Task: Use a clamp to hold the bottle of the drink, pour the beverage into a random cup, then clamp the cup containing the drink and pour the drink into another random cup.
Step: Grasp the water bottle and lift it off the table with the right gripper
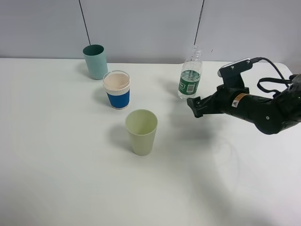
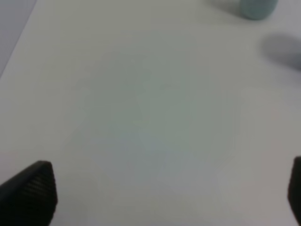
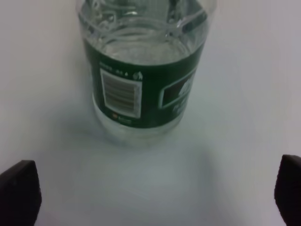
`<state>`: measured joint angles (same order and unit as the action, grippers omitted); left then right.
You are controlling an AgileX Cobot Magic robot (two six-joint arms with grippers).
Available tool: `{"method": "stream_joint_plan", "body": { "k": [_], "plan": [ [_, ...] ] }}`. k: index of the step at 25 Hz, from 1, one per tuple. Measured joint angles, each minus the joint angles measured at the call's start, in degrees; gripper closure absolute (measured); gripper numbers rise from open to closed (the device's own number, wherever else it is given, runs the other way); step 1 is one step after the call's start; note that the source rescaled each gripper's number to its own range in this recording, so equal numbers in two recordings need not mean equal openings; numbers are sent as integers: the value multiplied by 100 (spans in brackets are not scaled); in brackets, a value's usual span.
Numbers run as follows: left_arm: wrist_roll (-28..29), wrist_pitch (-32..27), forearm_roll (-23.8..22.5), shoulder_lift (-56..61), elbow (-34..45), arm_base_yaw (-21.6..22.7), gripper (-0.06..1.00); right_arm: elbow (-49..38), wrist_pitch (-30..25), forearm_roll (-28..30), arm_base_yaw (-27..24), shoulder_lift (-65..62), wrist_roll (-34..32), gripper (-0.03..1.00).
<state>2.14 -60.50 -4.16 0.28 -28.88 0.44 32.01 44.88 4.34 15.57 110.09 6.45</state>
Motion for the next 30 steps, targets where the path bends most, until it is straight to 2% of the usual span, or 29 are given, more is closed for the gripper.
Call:
{"method": "stream_joint_plan", "body": {
  "k": [11, 18, 26, 27, 28, 29, 30],
  "plan": [
    [0, 0, 0, 0, 0, 0, -6, 896, 5, 104, 0, 501, 12, -3],
    [0, 0, 0, 0, 0, 0, -6, 1596, -2, 457, 0, 917, -171, -3],
    [0, 0, 0, 0, 0, 0, -6, 1690, 96, 493, 0, 1142, -284, -3],
    [0, 0, 0, 0, 0, 0, -6, 1690, 137, 493, 0, 1142, -284, 0],
    [0, 0, 0, 0, 0, 0, -6, 1690, 182, 487, 0, 1142, -278, 8],
    [0, 0, 0, 0, 0, 0, -6, 1690, 223, 487, 0, 1142, -278, 21],
    [0, 0, 0, 0, 0, 0, -6, 1690, 252, 487, 0, 1142, -278, 42]
  ]
}}
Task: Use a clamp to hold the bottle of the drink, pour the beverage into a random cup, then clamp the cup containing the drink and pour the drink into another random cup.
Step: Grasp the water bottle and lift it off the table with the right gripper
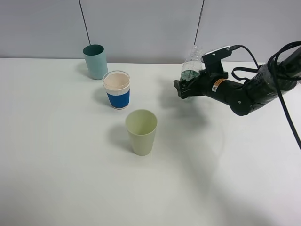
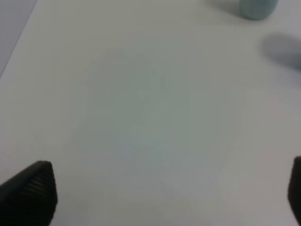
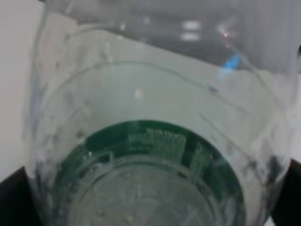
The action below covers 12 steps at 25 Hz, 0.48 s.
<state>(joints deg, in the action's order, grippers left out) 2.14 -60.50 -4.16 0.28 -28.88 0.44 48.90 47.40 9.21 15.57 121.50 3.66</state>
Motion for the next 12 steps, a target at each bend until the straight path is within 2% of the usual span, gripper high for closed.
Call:
{"method": "stream_joint_plan", "body": {
  "k": [2, 3, 4, 12],
  "plan": [
    [-2, 0, 0, 0, 0, 0, -6, 0, 4, 0, 0, 0, -12, 94],
    [-2, 0, 0, 0, 0, 0, -6, 0, -2, -5, 0, 0, -38, 97],
    [-2, 0, 0, 0, 0, 0, -6, 6, -11, -10, 0, 0, -66, 94],
    [-7, 0, 0, 0, 0, 0, -6, 6, -91, -10, 0, -16, -218, 94]
  ]
}}
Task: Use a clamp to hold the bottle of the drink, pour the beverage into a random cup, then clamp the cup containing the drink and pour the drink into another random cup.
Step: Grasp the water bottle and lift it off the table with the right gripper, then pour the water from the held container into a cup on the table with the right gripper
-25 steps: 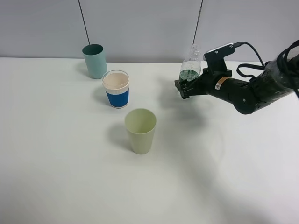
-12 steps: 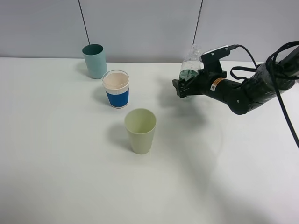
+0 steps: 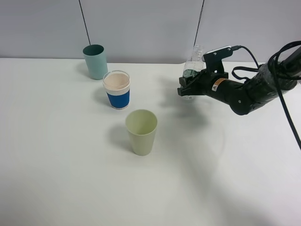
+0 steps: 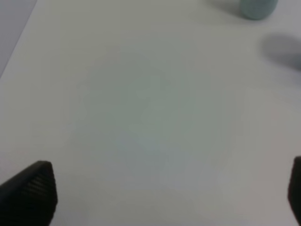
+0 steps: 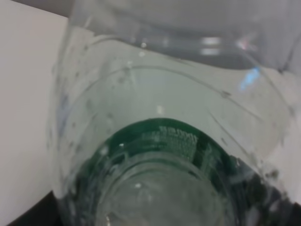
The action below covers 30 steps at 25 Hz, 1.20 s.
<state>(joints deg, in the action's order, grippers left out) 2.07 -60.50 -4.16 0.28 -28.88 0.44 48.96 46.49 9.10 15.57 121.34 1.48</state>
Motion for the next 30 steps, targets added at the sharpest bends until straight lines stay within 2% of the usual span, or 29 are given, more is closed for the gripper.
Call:
{"method": "stream_joint_plan", "body": {
  "k": [3, 10, 17, 22, 30],
  "plan": [
    [0, 0, 0, 0, 0, 0, -6, 0, -170, 0, 0, -82, 0, 94],
    [0, 0, 0, 0, 0, 0, -6, -8, -957, 49, 0, -556, -43, 94],
    [0, 0, -5, 0, 0, 0, -6, -15, -1420, 620, 25, -1462, -305, 94],
    [0, 0, 0, 0, 0, 0, -6, -15, -1551, 1123, 250, -2005, -564, 94],
    [-2, 0, 0, 0, 0, 0, -6, -15, -2156, 1160, 831, -2421, -739, 94]
  ]
}}
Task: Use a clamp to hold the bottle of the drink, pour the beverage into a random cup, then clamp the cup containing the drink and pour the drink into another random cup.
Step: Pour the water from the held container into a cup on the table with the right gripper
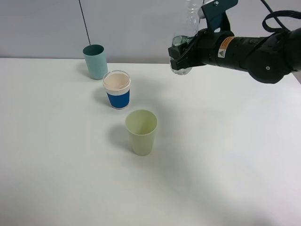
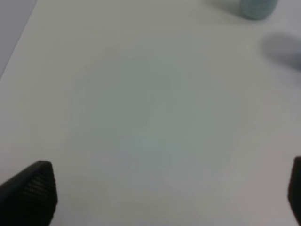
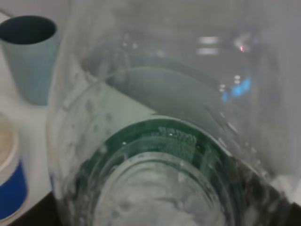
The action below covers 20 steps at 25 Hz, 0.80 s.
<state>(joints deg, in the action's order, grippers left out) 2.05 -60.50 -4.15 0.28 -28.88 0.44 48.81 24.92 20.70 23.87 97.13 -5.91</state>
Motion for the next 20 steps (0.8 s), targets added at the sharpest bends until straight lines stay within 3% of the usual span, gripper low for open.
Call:
{"method": "stream_joint_plan", "body": {
  "k": [4, 9, 12, 20],
  "plan": [
    [-5, 0, 0, 0, 0, 0, -6, 0, -417, -47, 387, -6, 201, 94],
    [-11, 0, 0, 0, 0, 0, -6, 0, -462, 120, 714, -11, 314, 94],
    [-11, 0, 0, 0, 0, 0, -6, 0, -597, 817, 766, -26, 234, 94],
    [-17, 0, 0, 0, 0, 0, -6, 0, -1271, 3543, 766, -39, -764, 94]
  ]
}}
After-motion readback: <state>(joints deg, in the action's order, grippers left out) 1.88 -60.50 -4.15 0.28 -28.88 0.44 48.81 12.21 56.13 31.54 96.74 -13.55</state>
